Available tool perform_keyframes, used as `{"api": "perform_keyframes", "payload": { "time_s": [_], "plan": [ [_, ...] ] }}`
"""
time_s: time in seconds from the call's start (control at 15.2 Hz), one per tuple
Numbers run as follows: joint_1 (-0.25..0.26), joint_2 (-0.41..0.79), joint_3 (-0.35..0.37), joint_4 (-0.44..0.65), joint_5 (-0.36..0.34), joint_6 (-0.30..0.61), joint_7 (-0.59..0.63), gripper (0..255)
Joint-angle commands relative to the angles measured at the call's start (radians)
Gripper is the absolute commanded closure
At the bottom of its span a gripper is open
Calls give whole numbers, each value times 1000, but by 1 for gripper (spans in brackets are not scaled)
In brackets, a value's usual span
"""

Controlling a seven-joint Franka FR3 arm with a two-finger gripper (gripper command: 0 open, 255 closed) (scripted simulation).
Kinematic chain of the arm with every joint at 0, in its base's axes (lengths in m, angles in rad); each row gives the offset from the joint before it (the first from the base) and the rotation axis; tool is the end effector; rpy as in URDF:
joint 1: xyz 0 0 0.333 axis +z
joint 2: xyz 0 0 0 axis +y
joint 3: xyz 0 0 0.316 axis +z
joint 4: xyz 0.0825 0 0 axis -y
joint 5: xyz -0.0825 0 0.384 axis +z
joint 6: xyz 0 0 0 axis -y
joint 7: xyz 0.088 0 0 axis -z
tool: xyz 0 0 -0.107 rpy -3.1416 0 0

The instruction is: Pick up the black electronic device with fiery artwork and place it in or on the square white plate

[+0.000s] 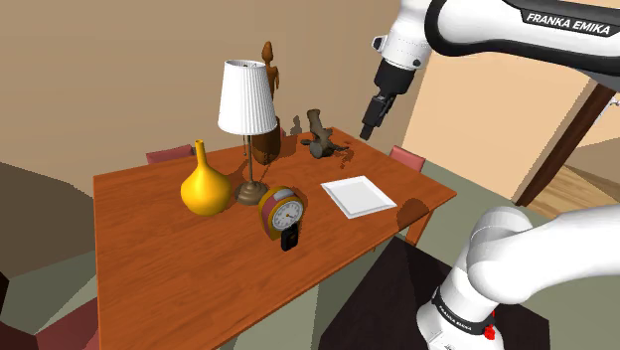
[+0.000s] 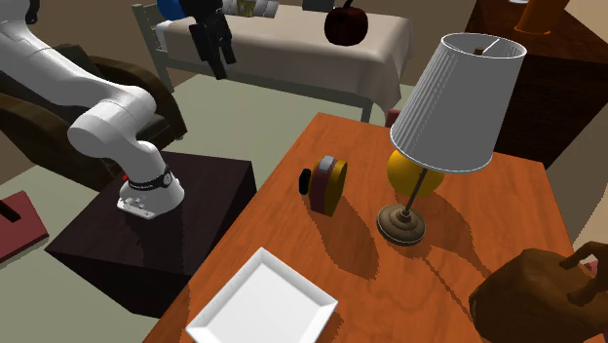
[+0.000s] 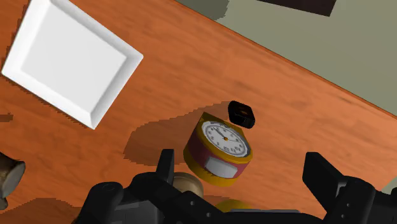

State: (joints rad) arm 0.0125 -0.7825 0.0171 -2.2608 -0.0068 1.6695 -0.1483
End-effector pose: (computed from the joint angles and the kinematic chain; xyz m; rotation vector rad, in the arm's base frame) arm 0.3170 0.0109 0.6445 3.0853 0.2693 0.2945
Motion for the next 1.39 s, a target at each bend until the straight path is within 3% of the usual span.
{"api": "perform_keyframes", "payload": {
  "time_s": [0.0, 0.66, 1.32],
  "plan": [
    [0, 0, 0, 0, 0, 0, 0, 0],
    [-5, 186, 20, -160, 85, 283, 107, 0],
    [13, 485, 35, -207, 193, 571, 177, 0]
  ]
}}
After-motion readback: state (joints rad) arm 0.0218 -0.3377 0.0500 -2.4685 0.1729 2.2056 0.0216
